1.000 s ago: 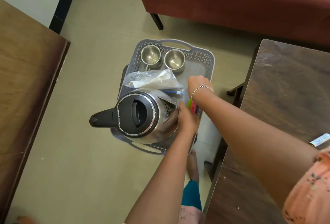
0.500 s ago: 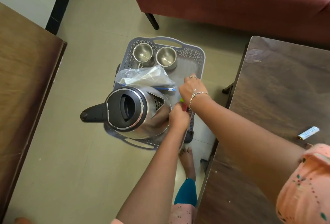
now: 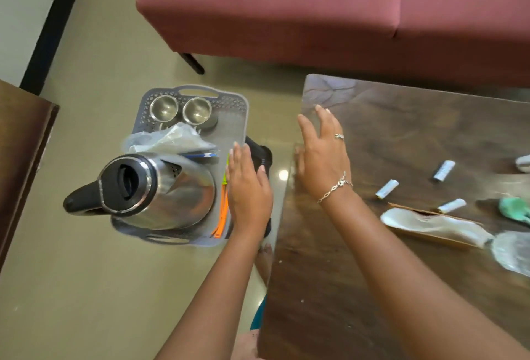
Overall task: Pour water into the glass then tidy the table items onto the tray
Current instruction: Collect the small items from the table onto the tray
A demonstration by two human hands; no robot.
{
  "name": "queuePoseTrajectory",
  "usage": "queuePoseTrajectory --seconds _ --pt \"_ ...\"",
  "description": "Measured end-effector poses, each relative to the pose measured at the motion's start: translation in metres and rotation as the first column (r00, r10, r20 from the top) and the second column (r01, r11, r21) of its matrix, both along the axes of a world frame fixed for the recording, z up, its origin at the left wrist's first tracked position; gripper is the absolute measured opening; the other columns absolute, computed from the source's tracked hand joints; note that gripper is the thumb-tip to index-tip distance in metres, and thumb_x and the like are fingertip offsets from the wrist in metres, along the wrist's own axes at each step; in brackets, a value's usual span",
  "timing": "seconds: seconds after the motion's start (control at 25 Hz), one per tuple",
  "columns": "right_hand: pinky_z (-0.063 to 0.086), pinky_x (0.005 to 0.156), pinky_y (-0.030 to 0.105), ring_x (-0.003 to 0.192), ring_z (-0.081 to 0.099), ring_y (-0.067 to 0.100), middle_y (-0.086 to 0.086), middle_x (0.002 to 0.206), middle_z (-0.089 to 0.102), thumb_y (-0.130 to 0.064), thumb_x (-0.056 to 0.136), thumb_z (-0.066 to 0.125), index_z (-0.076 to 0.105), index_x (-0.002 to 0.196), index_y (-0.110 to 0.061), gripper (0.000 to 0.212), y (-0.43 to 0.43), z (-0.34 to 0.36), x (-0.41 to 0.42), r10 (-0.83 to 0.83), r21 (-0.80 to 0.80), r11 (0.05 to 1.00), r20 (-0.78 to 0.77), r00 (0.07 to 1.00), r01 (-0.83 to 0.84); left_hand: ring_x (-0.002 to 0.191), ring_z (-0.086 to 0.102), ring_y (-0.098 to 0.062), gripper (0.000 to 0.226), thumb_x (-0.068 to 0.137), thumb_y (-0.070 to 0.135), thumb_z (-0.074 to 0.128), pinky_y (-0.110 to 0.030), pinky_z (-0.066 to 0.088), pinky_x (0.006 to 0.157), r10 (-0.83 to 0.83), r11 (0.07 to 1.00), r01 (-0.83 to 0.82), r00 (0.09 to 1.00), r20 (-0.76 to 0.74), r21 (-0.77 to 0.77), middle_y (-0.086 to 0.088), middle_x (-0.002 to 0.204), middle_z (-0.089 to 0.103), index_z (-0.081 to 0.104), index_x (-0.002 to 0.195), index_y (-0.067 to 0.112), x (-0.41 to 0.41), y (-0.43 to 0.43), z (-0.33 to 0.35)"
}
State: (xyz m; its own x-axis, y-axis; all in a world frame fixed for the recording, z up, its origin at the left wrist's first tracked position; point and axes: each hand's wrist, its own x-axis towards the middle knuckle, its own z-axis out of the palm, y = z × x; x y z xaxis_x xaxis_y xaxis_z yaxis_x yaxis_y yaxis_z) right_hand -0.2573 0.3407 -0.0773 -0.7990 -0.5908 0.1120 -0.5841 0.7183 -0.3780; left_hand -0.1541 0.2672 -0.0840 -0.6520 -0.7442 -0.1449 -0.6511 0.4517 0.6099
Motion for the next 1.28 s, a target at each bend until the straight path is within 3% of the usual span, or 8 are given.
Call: queuePoseTrajectory --seconds 0.16,0.28,0.44,0.56,0.72,0.88,1.16,1.28 --pt "0.022 0.108 0.051 0.128 0.035 0.050 0.033 0.137 0.038 -0.003 0.070 0.068 0.049 0.127 0.001 0.060 0.077 0.029 -0.020 -0.121 -0.042 0.992 -0.033 0.992 0.119 0.138 0.028 -0.035 0.059 0.085 0.027 0.037 -0.043 0.016 0.111 -0.339 0.932 0.332 0.940 -0.025 -0.147 -0.021 0.147 0.033 0.035 0.138 0.001 -0.038 0.070 0.013" --pt "0.020 0.108 0.052 0.130 0.033 0.049 0.032 0.139 0.036 -0.009 0.074 0.061 0.046 0.129 0.001 0.057 0.145 0.040 -0.045 -0.212 -0.036 0.977 -0.043 0.976 0.210 0.141 0.023 -0.031 0.055 0.089 0.019 0.048 -0.041 0.013 0.113 -0.481 0.874 0.477 0.877 -0.019 -0.091 -0.018 0.149 0.030 0.034 0.140 0.004 -0.062 0.112 0.014" --pt "0.031 0.106 0.053 0.128 0.038 0.045 0.029 0.136 0.042 -0.007 0.079 0.055 0.048 0.126 0.003 0.049 0.239 0.046 -0.079 -0.334 -0.079 0.940 0.001 0.943 0.333 0.140 0.026 -0.028 0.049 0.089 0.008 0.053 -0.041 0.018 0.117 -0.568 0.821 0.568 0.823 0.018 -0.052 -0.016 0.146 0.038 0.040 0.136 0.004 -0.093 0.153 0.009" --pt "0.041 0.097 0.041 0.120 0.049 0.036 0.021 0.127 0.054 0.000 0.081 0.060 0.055 0.120 0.001 0.039 0.289 0.047 -0.095 -0.357 -0.070 0.929 0.094 0.929 0.364 0.123 0.047 -0.031 0.037 0.086 0.007 0.055 -0.037 0.035 0.102 -0.566 0.824 0.566 0.823 0.058 0.002 -0.016 0.127 0.054 0.053 0.123 0.003 -0.112 0.167 -0.003" --pt "0.046 0.081 0.037 0.102 0.058 0.033 0.013 0.110 0.064 -0.003 0.082 0.056 0.065 0.102 -0.005 0.022 0.305 0.028 -0.123 -0.153 0.165 0.979 0.218 0.964 0.118 0.098 0.055 -0.028 0.017 0.086 0.013 0.057 -0.034 0.039 0.079 -0.474 0.880 0.466 0.851 0.228 0.093 -0.011 0.106 0.060 0.057 0.102 0.006 -0.131 0.175 -0.020" --pt "0.040 0.072 0.031 0.101 0.055 0.033 0.012 0.108 0.058 -0.001 0.083 0.049 0.061 0.102 -0.007 0.023 0.281 -0.001 -0.135 0.133 0.498 0.815 0.339 0.931 -0.297 0.097 0.055 -0.027 0.010 0.087 0.020 0.060 -0.030 0.036 0.073 -0.382 0.924 0.346 0.835 0.397 0.161 -0.009 0.105 0.061 0.056 0.090 0.011 -0.146 0.180 -0.037" --pt "0.047 0.081 0.040 0.110 0.046 0.029 0.010 0.114 0.051 0.000 0.086 0.048 0.056 0.110 -0.010 0.027 0.270 -0.044 -0.134 0.296 0.596 0.611 0.437 0.849 -0.520 0.100 0.058 -0.029 0.020 0.084 0.021 0.065 -0.033 0.044 0.075 -0.383 0.923 0.327 0.762 0.522 0.201 -0.011 0.107 0.063 0.058 0.099 0.009 -0.151 0.175 -0.056" --pt "0.045 0.080 0.038 0.109 0.046 0.028 0.009 0.112 0.052 -0.003 0.087 0.047 0.054 0.108 -0.013 0.024 0.273 -0.053 -0.129 0.300 0.603 0.590 0.453 0.839 -0.537 0.094 0.059 -0.028 0.016 0.087 0.024 0.061 -0.032 0.043 0.069 -0.393 0.920 0.333 0.769 0.505 0.208 -0.010 0.103 0.065 0.058 0.096 0.011 -0.147 0.175 -0.061"
